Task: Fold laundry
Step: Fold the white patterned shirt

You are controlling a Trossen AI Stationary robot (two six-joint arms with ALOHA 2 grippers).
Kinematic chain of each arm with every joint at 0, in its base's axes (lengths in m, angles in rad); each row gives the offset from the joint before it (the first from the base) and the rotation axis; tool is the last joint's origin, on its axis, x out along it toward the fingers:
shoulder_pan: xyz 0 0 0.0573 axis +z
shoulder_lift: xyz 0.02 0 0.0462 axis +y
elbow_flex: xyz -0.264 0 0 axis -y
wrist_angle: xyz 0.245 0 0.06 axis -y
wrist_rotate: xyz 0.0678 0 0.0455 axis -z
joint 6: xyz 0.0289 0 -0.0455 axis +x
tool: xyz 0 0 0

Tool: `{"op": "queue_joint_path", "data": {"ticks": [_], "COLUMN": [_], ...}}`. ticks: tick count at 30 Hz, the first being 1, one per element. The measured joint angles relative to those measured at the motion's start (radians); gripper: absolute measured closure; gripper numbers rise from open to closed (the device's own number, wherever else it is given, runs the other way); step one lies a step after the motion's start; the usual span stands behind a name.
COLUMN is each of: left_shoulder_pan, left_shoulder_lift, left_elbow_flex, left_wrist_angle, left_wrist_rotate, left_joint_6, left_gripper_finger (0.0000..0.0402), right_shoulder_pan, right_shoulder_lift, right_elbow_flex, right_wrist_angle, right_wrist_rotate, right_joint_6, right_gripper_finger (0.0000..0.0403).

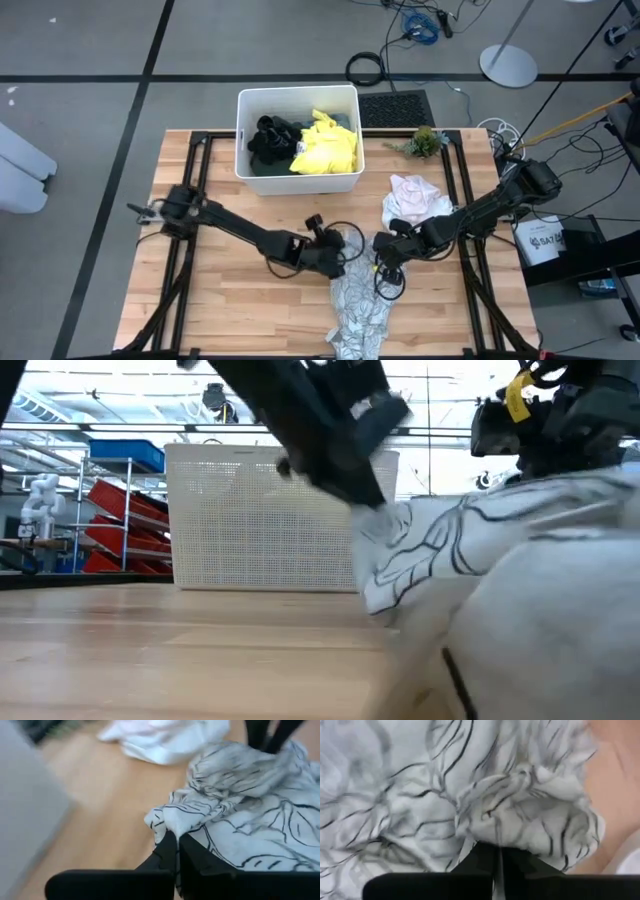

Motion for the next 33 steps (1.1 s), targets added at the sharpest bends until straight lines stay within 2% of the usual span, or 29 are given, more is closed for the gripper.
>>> {"op": "queue_joint_path", "data": {"ticks": [4,6,11,13,18,20,22,26,30,33], "left_shoulder_pan": [-0.026,-0.041,-0.057,-0.052,-0.026,-0.019,-0.017,-0.064,-0.110,-0.146], "left_shoulder_lift": [-0.151,-0.240,-0.437,-0.520,-0.697,-0.755,-0.800,-0.814,-0.761,-0.684], "left_elbow_flex": [-0.002,0.000,0.000,0.000,0.000,0.000,0.001,0.002,-0.022,-0.060], "left_wrist_angle": [-0.123,-0.150,-0.168,-0.163,-0.162,-0.159,-0.159,-0.190,-0.340,-0.435], "left_wrist_rotate": [-0.093,-0.138,-0.235,-0.273,-0.282,-0.282,-0.258,-0.135,0.033,0.140], "left_joint_6": [0.046,0.073,0.195,0.246,0.314,0.318,0.313,0.284,0.098,-0.056], "left_gripper_finger": [0.0398,0.0399,0.0400,0.0400,0.0401,0.0401,0.0401,0.0401,0.0401,0.0401], "right_shoulder_pan": [0.000,0.000,0.000,-0.009,-0.068,-0.095,-0.118,-0.131,-0.087,-0.035], "right_shoulder_lift": [-0.051,-0.097,-0.213,-0.251,-0.298,-0.302,-0.302,-0.299,-0.268,-0.242], "right_elbow_flex": [0.029,0.068,0.215,0.293,0.518,0.596,0.652,0.668,0.573,0.425], "right_wrist_angle": [-0.019,-0.022,-0.017,-0.020,-0.106,-0.134,-0.152,-0.222,-0.320,-0.269], "right_wrist_rotate": [0.032,0.092,0.418,0.498,0.512,0.465,0.352,0.101,-0.098,-0.188], "right_joint_6": [-0.036,-0.077,-0.270,-0.386,-0.569,-0.629,-0.665,-0.540,-0.370,-0.238], "right_gripper_finger": [0.0400,0.0401,0.0402,0.0402,0.0402,0.0402,0.0403,0.0403,0.0403,0.0403]}}
